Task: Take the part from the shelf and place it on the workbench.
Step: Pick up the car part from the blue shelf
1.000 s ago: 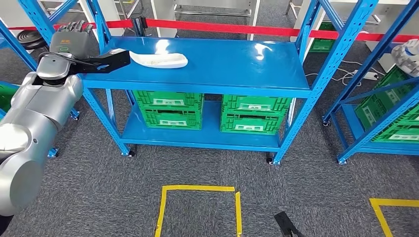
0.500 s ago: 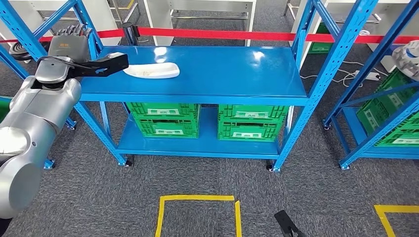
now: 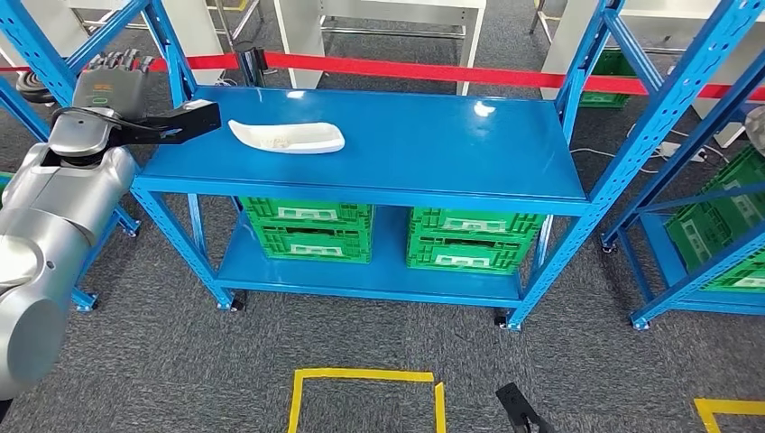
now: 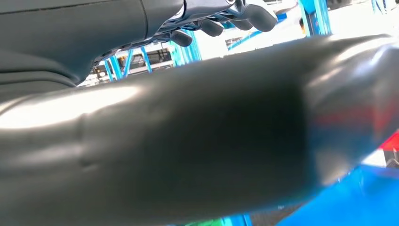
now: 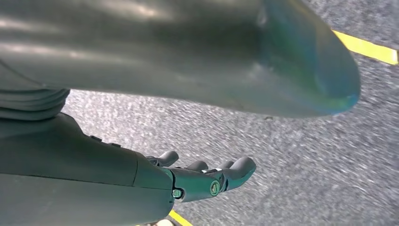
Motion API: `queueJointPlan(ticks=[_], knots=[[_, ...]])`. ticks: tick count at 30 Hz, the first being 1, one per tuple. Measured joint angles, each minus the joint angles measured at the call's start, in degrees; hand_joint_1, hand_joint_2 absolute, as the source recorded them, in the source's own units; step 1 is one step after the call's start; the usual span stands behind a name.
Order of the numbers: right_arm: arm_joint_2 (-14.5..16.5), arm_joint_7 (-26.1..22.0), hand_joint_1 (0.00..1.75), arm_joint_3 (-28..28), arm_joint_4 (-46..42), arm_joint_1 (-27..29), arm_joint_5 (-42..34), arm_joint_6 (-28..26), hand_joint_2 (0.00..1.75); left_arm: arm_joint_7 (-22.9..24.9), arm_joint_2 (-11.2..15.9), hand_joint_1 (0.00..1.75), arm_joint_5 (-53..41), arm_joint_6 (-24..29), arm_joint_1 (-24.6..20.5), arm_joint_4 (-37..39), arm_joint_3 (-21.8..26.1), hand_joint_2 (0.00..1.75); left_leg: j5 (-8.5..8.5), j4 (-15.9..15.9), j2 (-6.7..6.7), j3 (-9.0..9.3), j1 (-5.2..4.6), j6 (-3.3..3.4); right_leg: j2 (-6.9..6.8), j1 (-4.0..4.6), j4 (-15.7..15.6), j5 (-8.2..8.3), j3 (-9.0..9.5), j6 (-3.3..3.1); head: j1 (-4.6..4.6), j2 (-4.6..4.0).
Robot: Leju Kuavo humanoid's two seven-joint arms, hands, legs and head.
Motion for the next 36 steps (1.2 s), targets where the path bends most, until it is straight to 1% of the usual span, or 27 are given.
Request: queueJointPlan(ticks=[1,2,4,6,7,8,10,11,12,14,15,16,17,18,20,21,22,25,26,27,28,29,30,31,32,33,36], knots=[[0.02,0.01,0.0,0.0,0.0,-0.01,0.04,0.02,0.0,0.0,0.09,0.0,0.03,0.0,-0.01,0.01,0.0,0.0,-0.33,-0.05,-0.04,0.12,-0.05,-0.32,-0.02,0.13,-2.24,0.87,0.74,-0.3,0.0,0.0],[0.04,0.03,0.0,0.0,0.0,0.0,0.13,0.07,0.0,-0.01,0.25,0.0,0.09,0.02,0.01,0.01,0.0,0.0,-0.45,0.03,-0.1,0.19,-0.11,-0.72,-0.01,0.24,-3.23,0.85,1.04,-0.63,0.01,0.0],[0.16,0.09,0.0,0.0,0.0,-0.05,0.5,0.3,0.0,-0.08,0.73,0.0,0.27,0.14,0.14,-0.13,0.0,0.0,-0.6,0.22,-0.15,0.37,-0.14,-1.54,0.05,0.24,-3.61,0.68,1.79,-1.31,0.02,0.0],[0.28,0.2,0.0,0.0,0.0,-0.33,0.96,0.64,0.0,-0.3,1.48,0.0,0.62,0.42,0.27,-0.37,0.0,0.0,-1.27,2.47,0.03,-0.31,-0.07,-2.12,0.15,0.04,-3.81,0.41,2.9,-2.07,-0.06,0.0],[0.33,0.31,0.0,0.0,0.0,-0.52,1.16,0.83,0.0,-0.43,1.98,0.0,0.82,0.57,0.36,-0.47,0.0,0.0,-2.13,5.12,0.13,-1.73,0.01,-2.34,0.25,-0.05,-3.9,0.16,3.44,-2.38,-0.12,0.0],[0.37,0.46,0.0,0.0,0.0,-0.67,1.32,0.98,0.0,-0.58,2.45,0.0,1.01,0.7,0.52,-0.5,0.0,0.0,-3.34,8.67,0.21,-3.79,0.07,-2.55,0.34,-0.06,-3.91,-0.2,3.86,-2.61,-0.16,0.0],[0.47,0.76,0.0,0.0,0.0,-0.75,1.49,1.16,0.0,-0.75,3.26,0.0,1.23,0.82,1.21,-0.49,0.0,0.0,-5.41,14.98,0.27,-8.32,0.14,-2.91,0.48,-0.05,-3.88,-0.95,4.63,-2.72,-0.18,0.0],[0.53,0.84,0.0,0.0,0.0,-0.74,1.51,1.17,0.0,-0.83,3.52,0.0,1.28,0.83,1.63,-0.49,0.0,0.0,-5.16,15.82,0.29,-9.58,0.14,-2.95,0.5,-0.05,-3.84,-1.37,5.09,-2.67,-0.17,0.0],[0.59,0.87,0.0,0.0,0.0,-0.74,1.53,1.19,0.0,-0.87,3.72,0.0,1.31,0.84,1.92,-0.49,0.0,0.0,-3.64,14.42,0.31,-9.67,0.14,-2.9,0.51,-0.04,-3.8,-1.82,5.62,-2.59,-0.18,0.0],[0.69,0.87,0.0,0.0,0.0,-0.8,1.53,1.26,0.0,-0.92,4.02,0.0,1.33,0.85,2.06,-0.54,0.0,0.0,1.62,6.67,0.4,-7.13,0.11,-2.58,0.47,-0.02,-3.72,-2.8,6.77,-2.33,-0.17,0.0],[0.73,0.87,0.0,0.0,0.0,-0.85,1.53,1.37,0.0,-0.91,4.13,0.0,1.34,0.85,1.99,-0.55,0.0,0.0,3.18,2.98,0.45,-5.72,-0.01,-2.4,0.45,0.0,-3.72,-3.21,7.21,-2.13,-0.15,0.0],[0.73,0.87,0.0,0.0,0.0,-0.89,1.52,1.5,0.0,-0.9,4.2,0.0,1.39,0.85,1.91,-0.56,0.0,0.0,3.86,0.54,0.5,-4.6,-0.16,-2.13,0.41,0.01,-3.77,-3.55,7.45,-1.86,-0.14,0.0],[0.74,0.87,0.0,0.0,0.0,-0.91,1.52,1.68,0.0,-0.88,4.25,0.0,1.44,0.84,1.87,-0.56,0.0,0.0,3.92,-0.58,0.51,-4.08,-0.32,-1.79,0.36,0.02,-3.88,-3.81,7.64,-1.53,-0.12,0.0],[0.76,0.87,0.0,0.0,0.0,-0.9,1.52,1.84,0.0,-0.84,4.29,0.0,1.52,0.82,1.87,-0.55,0.0,0.0,3.52,-0.65,0.5,-3.89,-0.41,-1.42,0.34,0.07,-3.81,-3.81,7.77,-1.16,-0.11,0.0],[0.82,0.86,0.0,0.0,0.0,-0.86,1.52,2.02,0.0,-0.75,4.32,0.0,1.69,0.81,1.93,-0.58,0.0,0.0,3.78,-0.82,0.48,-3.2,-0.16,-0.65,0.29,0.21,-2.95,-3.9,7.76,-0.52,-0.08,0.0],[0.88,0.86,0.0,0.0,0.0,-0.9,1.52,2.0,0.0,-0.73,4.32,0.0,1.85,0.81,1.95,-0.61,0.0,0.0,3.64,-0.89,0.49,-2.8,0.02,-0.33,0.27,0.25,-1.34,-4.07,7.04,-0.25,0.0,0.0],[0.91,0.85,0.0,0.0,0.0,-0.97,1.52,1.95,0.0,-0.68,4.31,0.0,2.05,0.75,1.97,-0.63,0.0,0.0,3.47,-0.93,0.48,-2.46,0.14,-0.09,0.23,0.23,1.22,-4.77,5.57,0.02,0.07,0.0],[0.97,0.81,0.0,0.0,0.0,-0.85,1.77,1.89,0.0,-0.4,4.52,0.0,2.89,0.39,2.53,-0.58,0.0,0.0,2.66,-0.87,0.42,-1.96,0.15,0.28,0.17,0.06,11.69,-8.56,-1.62,0.59,0.18,0.0],[0.99,0.8,0.0,0.0,0.0,-0.71,1.89,1.91,0.0,-0.36,4.68,0.0,3.12,0.32,2.9,-0.56,0.0,0.0,2.33,-0.8,0.38,-1.72,0.14,0.27,0.16,0.05,13.15,-8.84,-3.23,0.54,0.19,0.0],[1.03,0.79,0.0,0.0,0.0,-0.61,1.99,1.93,0.0,-0.37,4.89,0.0,3.25,0.31,3.24,-0.54,0.0,0.0,1.95,-0.68,0.35,-1.39,0.13,0.21,0.16,0.05,12.47,-7.8,-3.75,0.42,0.19,0.0],[1.07,0.79,0.0,0.0,0.0,-0.56,2.03,1.94,0.0,-0.39,5.06,0.0,3.36,0.31,3.48,-0.53,0.0,0.0,1.53,-0.54,0.34,-0.97,0.13,0.11,0.16,0.06,9.55,-5.48,-3.11,0.22,0.19,0.0],[1.1,0.78,0.0,0.0,0.0,-0.54,2.07,1.95,0.0,-0.41,5.19,0.0,3.4,0.31,3.61,-0.53,0.0,0.0,1.1,-0.43,0.35,-0.57,0.13,-0.03,0.13,0.08,5.33,-2.56,-1.74,-0.05,0.19,0.0],[1.11,0.79,0.0,0.0,0.0,-0.55,2.09,1.95,0.0,-0.43,5.31,0.0,3.43,0.31,3.65,-0.51,0.0,0.0,0.69,-0.32,0.35,-0.22,0.06,-0.22,0.09,0.22,1.31,-0.64,-0.35,-0.33,0.19,0.0],[1.12,0.79,0.0,0.0,0.0,-0.56,2.13,1.95,0.0,-0.43,5.42,0.0,3.45,0.31,3.63,-0.5,0.0,0.0,0.35,-0.32,0.33,-0.02,0.0,-0.48,0.07,0.36,-1.63,0.22,0.7,-0.62,0.16,0.0],[1.14,0.79,0.0,0.0,0.0,-0.55,2.16,1.95,0.0,-0.43,5.56,0.0,3.46,0.3,3.66,-0.5,0.0,0.0,0.11,-0.39,0.32,0.11,-0.05,-0.8,0.06,0.5,-3.18,0.4,1.31,-0.9,0.15,0.0],[1.16,0.8,0.0,0.0,0.01,-0.52,2.18,1.95,0.0,-0.43,5.72,0.0,3.48,0.3,3.71,-0.5,0.0,0.0,0.1,-0.24,0.25,0.21,-0.13,-1.21,0.05,0.6,-3.59,-0.07,1.53,-1.19,0.14,0.0],[1.27,0.79,0.0,0.0,0.01,-0.53,2.33,2.0,0.0,-0.56,6.19,0.0,3.6,0.3,3.87,-0.6,0.0,0.0,-0.43,1.34,0.25,0.1,-0.06,-2.31,0.07,0.36,-4.06,0.46,2.89,-2.31,0.04,0.0]])
